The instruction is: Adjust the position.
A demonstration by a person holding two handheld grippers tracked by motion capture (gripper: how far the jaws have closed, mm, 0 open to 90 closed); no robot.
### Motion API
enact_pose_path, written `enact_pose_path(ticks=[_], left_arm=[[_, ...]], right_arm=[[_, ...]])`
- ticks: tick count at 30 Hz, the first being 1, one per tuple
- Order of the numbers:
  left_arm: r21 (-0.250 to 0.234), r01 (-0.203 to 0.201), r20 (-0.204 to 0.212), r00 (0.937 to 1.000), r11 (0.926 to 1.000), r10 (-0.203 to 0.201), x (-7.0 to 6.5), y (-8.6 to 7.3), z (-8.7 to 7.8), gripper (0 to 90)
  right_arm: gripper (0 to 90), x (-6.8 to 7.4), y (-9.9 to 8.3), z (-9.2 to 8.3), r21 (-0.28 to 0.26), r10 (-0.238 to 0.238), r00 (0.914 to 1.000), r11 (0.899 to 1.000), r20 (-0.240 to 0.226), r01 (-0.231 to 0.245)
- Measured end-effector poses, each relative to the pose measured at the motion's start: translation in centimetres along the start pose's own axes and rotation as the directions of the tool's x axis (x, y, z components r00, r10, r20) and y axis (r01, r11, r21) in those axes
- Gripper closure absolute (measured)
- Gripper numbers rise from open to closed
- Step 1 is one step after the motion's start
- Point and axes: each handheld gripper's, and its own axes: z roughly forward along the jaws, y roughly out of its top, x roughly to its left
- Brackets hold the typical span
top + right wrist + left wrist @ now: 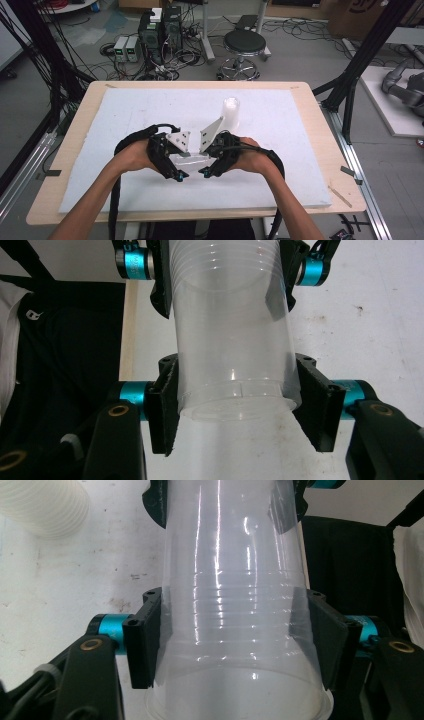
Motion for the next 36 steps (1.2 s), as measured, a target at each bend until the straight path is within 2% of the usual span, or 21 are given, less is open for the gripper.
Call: enact_pose_path(ticks=[3,4,5,7,13,14,15,18,19,20,21,22,23,24,25,26,28,31,33,35,36], left_arm=[[-0.004,0.003,-0.004,1.0000,1.0000,-0.003,0.0,0.0,0.1,29.4],[-0.003,0.016,-0.009,0.9998,0.9999,-0.016,0.1,0.1,0.1,20.1],[0.005,0.033,-0.025,0.9992,0.9995,-0.032,0.3,0.1,0.1,20.1],[0.002,0.056,-0.045,0.9974,0.9984,-0.055,0.5,0.1,0.0,8.4],[-0.039,0.035,-0.021,0.9991,0.9986,-0.035,0.3,-0.1,-0.3,8.7],[-0.097,0.047,-0.023,0.9985,0.9942,-0.049,0.2,-0.5,-0.6,8.7],[-0.097,0.047,-0.023,0.9985,0.9942,-0.049,0.2,-0.5,-0.6,8.6],[-0.259,0.063,-0.045,0.9960,0.9639,-0.077,0.1,-1.9,-1.0,8.7],[-0.284,0.059,-0.059,0.9951,0.9570,-0.079,0.1,-2.3,-1.2,8.7],[-0.344,0.058,-0.071,0.9937,0.9371,-0.087,0.0,-2.9,-1.3,8.7],[-0.379,0.055,-0.073,0.9933,0.9237,-0.089,0.0,-3.3,-1.4,8.7],[-0.437,0.056,-0.075,0.9923,0.8975,-0.098,-0.2,-3.9,-1.5,8.6],[-0.481,0.054,-0.075,0.9919,0.8750,-0.102,-0.3,-4.4,-1.6,8.6],[-0.521,0.055,-0.077,0.9908,0.8520,-0.111,-0.4,-4.9,-1.6,8.5],[-0.555,0.056,-0.075,0.9903,0.8303,-0.117,-0.5,-5.4,-1.6,8.5],[-0.582,0.058,-0.074,0.9895,0.8113,-0.124,-0.6,-5.8,-1.5,8.5],[-0.621,0.060,-0.089,0.9851,0.7815,-0.147,-0.7,-6.9,-1.2,7.5],[-0.663,0.077,-0.089,0.9796,0.7443,-0.180,-0.8,-8.0,-1.0,7.1],[-0.681,0.085,-0.078,0.9792,0.7270,-0.187,-0.8,-8.6,-0.9,7.1],[-0.686,0.089,-0.072,0.9791,0.7221,-0.190,-0.8,-8.9,-0.7,7.1],[-0.688,0.089,-0.072,0.9793,0.7207,-0.189,-0.9,-9.0,-0.5,7.1]], right_arm=[[43.2,0.0,0.0,0.0,0.001,0.001,1.0000,1.000,0.001,-0.001],[43.2,0.0,0.0,0.0,0.004,0.001,1.0000,1.000,0.001,-0.001],[43.2,0.0,0.0,0.0,0.004,0.001,1.0000,1.000,0.001,-0.001],[43.3,0.0,-0.1,0.0,0.007,0.002,1.0000,1.000,0.000,-0.002],[43.3,-0.2,-0.2,0.0,0.011,0.012,0.9999,1.000,0.001,-0.012],[43.3,-0.3,-0.4,-0.1,0.008,0.028,0.9996,1.000,0.011,-0.028],[43.3,-0.3,-0.4,-0.1,0.008,0.028,0.9996,1.000,0.011,-0.028],[43.3,-0.4,-1.2,-0.4,-0.043,0.063,0.9980,0.997,0.009,-0.063],[43.3,-0.4,-1.7,-0.5,-0.073,0.068,0.9977,0.995,0.003,-0.067],[43.3,-0.4,-2.0,-0.6,-0.096,0.077,0.9970,0.992,0.000,-0.077],[43.3,-0.4,-2.6,-0.6,-0.129,0.094,0.9956,0.987,-0.001,-0.093],[43.3,-0.4,-3.5,-0.6,-0.170,0.118,0.9931,0.979,0.000,-0.116],[43.3,-0.4,-3.5,-0.6,-0.170,0.118,0.9931,0.979,0.000,-0.116],[43.3,-0.4,-4.4,-0.5,-0.207,0.145,0.9895,0.968,-0.001,-0.142],[43.3,-0.4,-4.4,-0.5,-0.207,0.145,0.9895,0.968,-0.001,-0.142],[43.3,-0.4,-4.8,-0.4,-0.229,0.155,0.9878,0.961,-0.007,-0.153],[43.3,-0.3,-5.5,-0.3,-0.266,0.172,0.9850,0.949,-0.013,-0.169],[43.3,-0.3,-6.3,0.0,-0.305,0.186,0.9825,0.935,-0.014,-0.181],[43.3,-0.2,-6.6,0.2,-0.325,0.194,0.9809,0.927,-0.016,-0.189],[43.3,-0.1,-6.8,0.3,-0.349,0.193,0.9811,0.918,-0.016,-0.186],[43.3,0.0,-6.9,0.4,-0.378,0.193,0.9812,0.908,-0.010,-0.182]])
